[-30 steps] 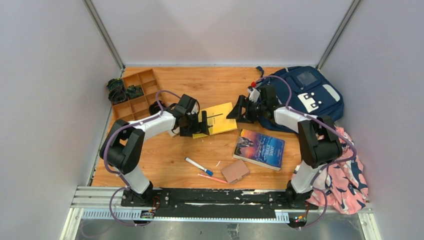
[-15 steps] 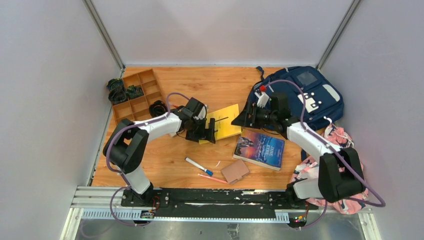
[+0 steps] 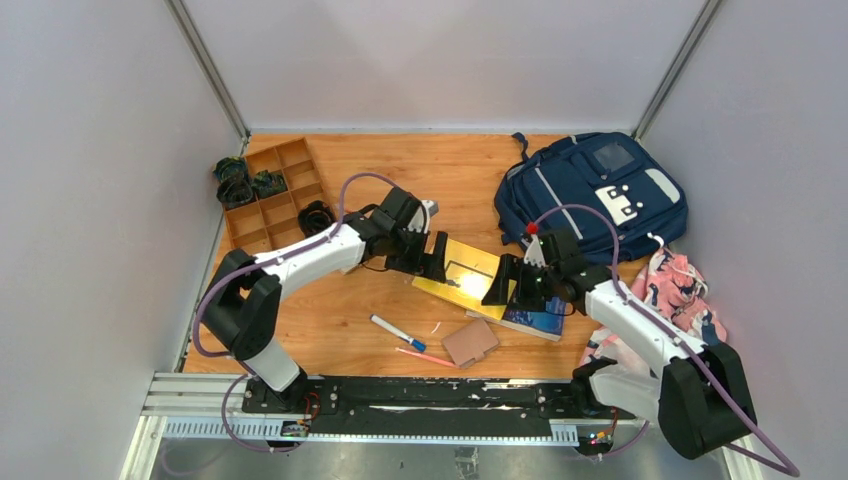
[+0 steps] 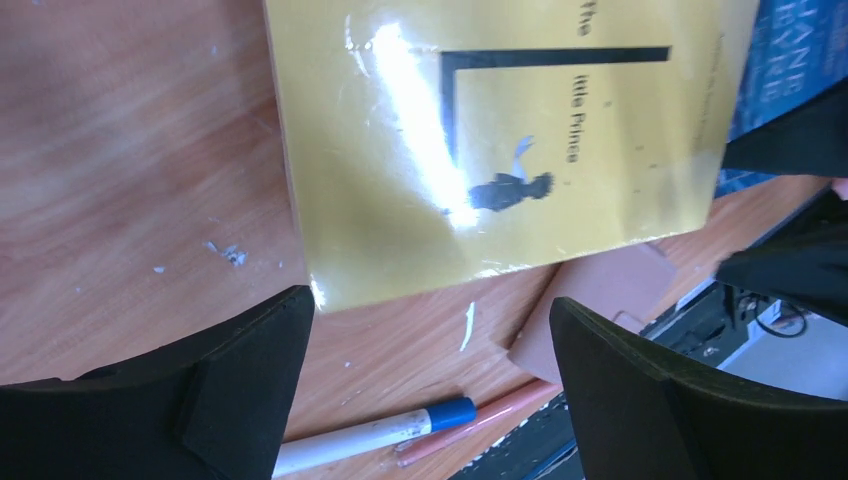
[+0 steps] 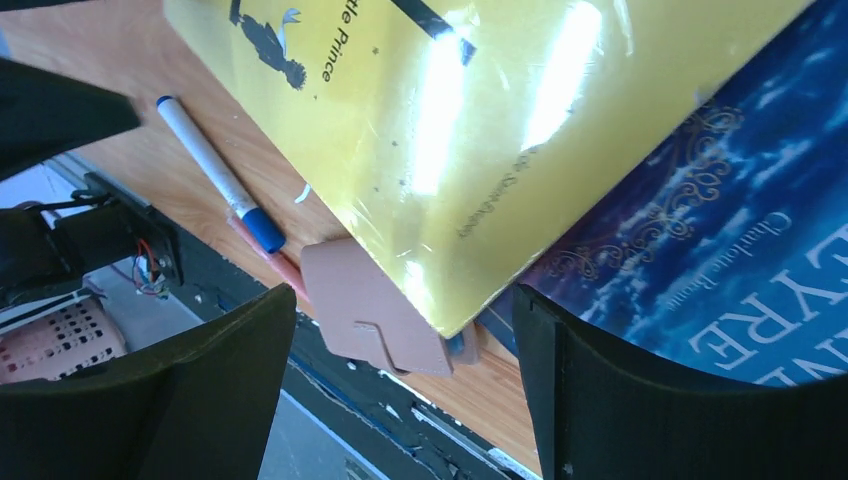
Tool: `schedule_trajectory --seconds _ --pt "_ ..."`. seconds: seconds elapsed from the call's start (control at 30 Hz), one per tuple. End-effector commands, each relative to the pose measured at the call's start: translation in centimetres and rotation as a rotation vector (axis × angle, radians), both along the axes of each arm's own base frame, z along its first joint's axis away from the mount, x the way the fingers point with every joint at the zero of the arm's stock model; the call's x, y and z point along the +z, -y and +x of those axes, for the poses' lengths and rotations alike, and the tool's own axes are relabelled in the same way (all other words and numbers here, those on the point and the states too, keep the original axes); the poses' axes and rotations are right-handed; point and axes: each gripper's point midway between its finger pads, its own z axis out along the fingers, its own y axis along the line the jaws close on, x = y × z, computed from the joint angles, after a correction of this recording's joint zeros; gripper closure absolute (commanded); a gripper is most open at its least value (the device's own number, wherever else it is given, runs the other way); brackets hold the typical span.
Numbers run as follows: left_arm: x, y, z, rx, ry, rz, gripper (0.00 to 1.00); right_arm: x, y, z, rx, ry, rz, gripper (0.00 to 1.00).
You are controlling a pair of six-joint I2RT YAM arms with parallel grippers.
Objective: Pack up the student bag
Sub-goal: Pick up the book from the center of the board.
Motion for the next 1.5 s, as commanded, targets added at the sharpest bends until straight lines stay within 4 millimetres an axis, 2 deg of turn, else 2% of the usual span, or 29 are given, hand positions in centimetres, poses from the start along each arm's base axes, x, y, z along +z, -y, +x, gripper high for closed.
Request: schedule_trajectory --seconds 0.0,0.27,0.5,0.7,0.9,1.0,1.07,1.13,1.17,1.23,1.3,1.4,1.47 --pt "3.3 0.7 1.9 0.009 0.116 -0.026 0.06 -1.1 2.2 0.6 -0.07 -0.002 -0.102 0.17" --pt "1.3 0.6 4.7 0.072 0.087 -0.005 0.06 -2.4 3.9 1.3 -0.182 -0.03 -0.091 0.16" --pt "-1.9 2.3 6.7 0.077 0.028 -0.06 0.07 -2.1 2.7 3.4 -0.312 -0.004 0.193 0.18" --pt "-2.6 3.9 6.3 0.06 -0.034 -0.14 0.07 -0.9 1.1 4.5 -0.303 0.011 0.331 0.36" --pt "-1.9 4.6 5.9 0.045 -0.039 -0.199 0.07 1.7 -0.4 6.3 -0.269 0.059 0.452 0.61" --pt "-0.8 4.2 6.0 0.036 -0.023 -0.185 0.07 3.1 -0.7 7.2 -0.251 0.082 0.468 0.78" --pt "1.0 3.7 6.2 0.015 0.021 -0.173 0.07 4.1 -0.8 7.6 -0.232 0.108 0.471 0.98" --pt "3.6 2.9 5.9 -0.026 0.081 -0.16 0.06 5.7 -0.9 7.9 -0.19 0.162 0.481 1.0" --pt "5.6 2.2 5.9 -0.022 0.136 -0.157 0.06 6.7 -1.1 8.0 -0.164 0.195 0.49 1.0" --pt "7.9 -0.1 6.1 0.039 0.21 -0.105 0.05 8.8 -1.4 8.0 -0.108 0.257 0.517 1.0" --pt "9.6 -2.5 5.8 0.122 0.263 -0.076 0.05 10.7 -1.7 7.9 -0.056 0.309 0.552 1.0" --pt "12.1 -3.9 3.9 0.111 0.346 -0.128 0.05 13.6 -2.2 7.7 0.019 0.392 0.627 1.0" --pt "13.3 -5.7 3.2 0.136 0.39 -0.11 0.02 15.1 -2.5 7.5 0.062 0.439 0.664 1.0"
